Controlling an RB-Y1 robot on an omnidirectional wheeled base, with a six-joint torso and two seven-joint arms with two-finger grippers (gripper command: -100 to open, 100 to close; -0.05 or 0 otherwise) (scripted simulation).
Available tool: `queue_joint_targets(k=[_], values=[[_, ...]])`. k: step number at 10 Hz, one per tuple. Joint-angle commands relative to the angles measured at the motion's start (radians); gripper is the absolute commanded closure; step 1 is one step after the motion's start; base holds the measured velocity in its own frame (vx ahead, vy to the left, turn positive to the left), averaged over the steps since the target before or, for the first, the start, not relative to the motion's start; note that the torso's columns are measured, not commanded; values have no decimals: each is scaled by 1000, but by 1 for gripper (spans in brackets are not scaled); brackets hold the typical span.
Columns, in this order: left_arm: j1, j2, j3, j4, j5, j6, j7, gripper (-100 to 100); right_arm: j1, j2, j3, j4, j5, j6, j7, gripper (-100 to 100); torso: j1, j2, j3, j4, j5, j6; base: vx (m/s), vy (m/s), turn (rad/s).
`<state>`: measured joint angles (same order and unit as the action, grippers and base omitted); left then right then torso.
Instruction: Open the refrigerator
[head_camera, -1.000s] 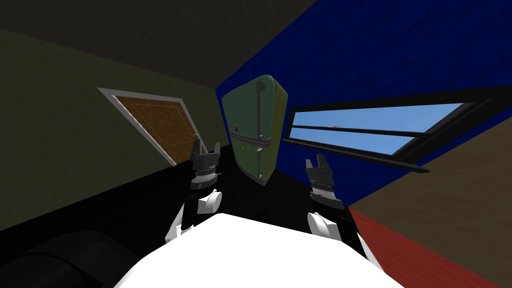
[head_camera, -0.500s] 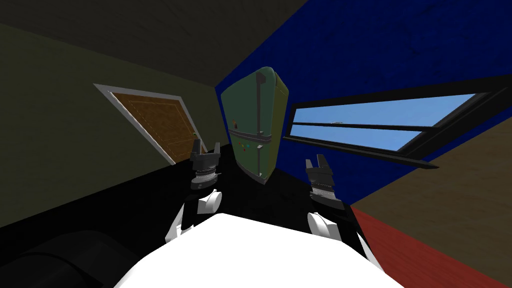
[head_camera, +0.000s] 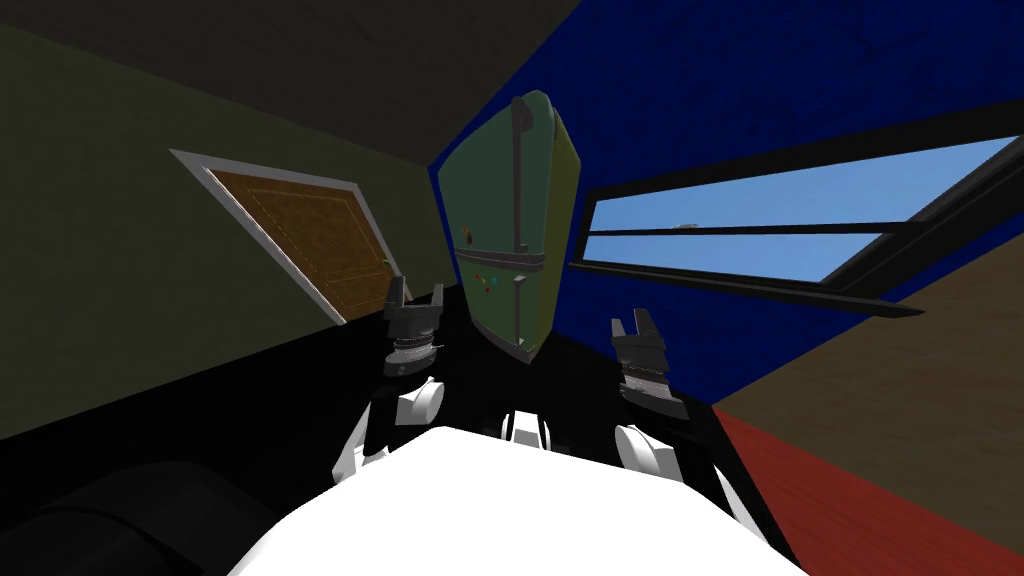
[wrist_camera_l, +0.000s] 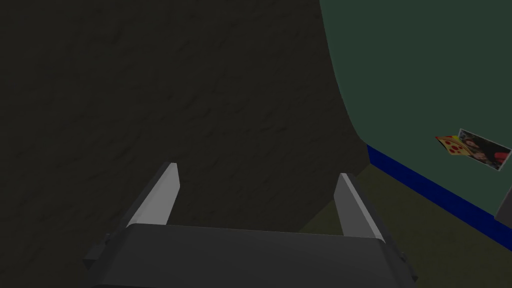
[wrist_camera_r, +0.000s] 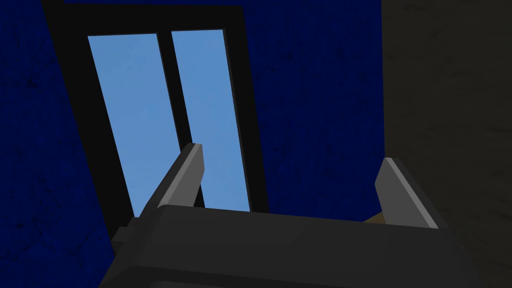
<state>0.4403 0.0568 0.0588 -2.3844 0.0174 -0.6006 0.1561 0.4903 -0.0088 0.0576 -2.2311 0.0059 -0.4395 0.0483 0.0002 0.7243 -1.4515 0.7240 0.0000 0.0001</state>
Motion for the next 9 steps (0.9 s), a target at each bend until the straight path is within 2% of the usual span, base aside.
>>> queue_joint_targets(k=[1,4,5,7,8,9], values=[[-35,58,-6,2,9,60,-2,-100,0,0,0,0,0,0,0,0,0,9,-20,10,0,0,44,-1,-7],[-99,118,-19,3,21,146,-10,-100,0,0,0,0,0,0,0,0,1,13,-25,14,0,0,57,15,-13],[-99,118,-19,3,21,158,-10,-100,0,0,0,0,0,0,0,0,0,13,-25,14,0,0,49,9,-7],[-154,159,-29,3,32,222,-17,-100,0,0,0,0,0,0,0,0,-1,15,-24,14,0,0,55,7,-15],[-154,159,-29,3,32,239,-17,-100,0,0,0,0,0,0,0,0,0,13,-25,14,0,0,50,11,-9],[-184,180,-35,2,37,271,-21,-100,0,0,0,0,0,0,0,0,0,14,-24,14,0,0,51,12,-10]])
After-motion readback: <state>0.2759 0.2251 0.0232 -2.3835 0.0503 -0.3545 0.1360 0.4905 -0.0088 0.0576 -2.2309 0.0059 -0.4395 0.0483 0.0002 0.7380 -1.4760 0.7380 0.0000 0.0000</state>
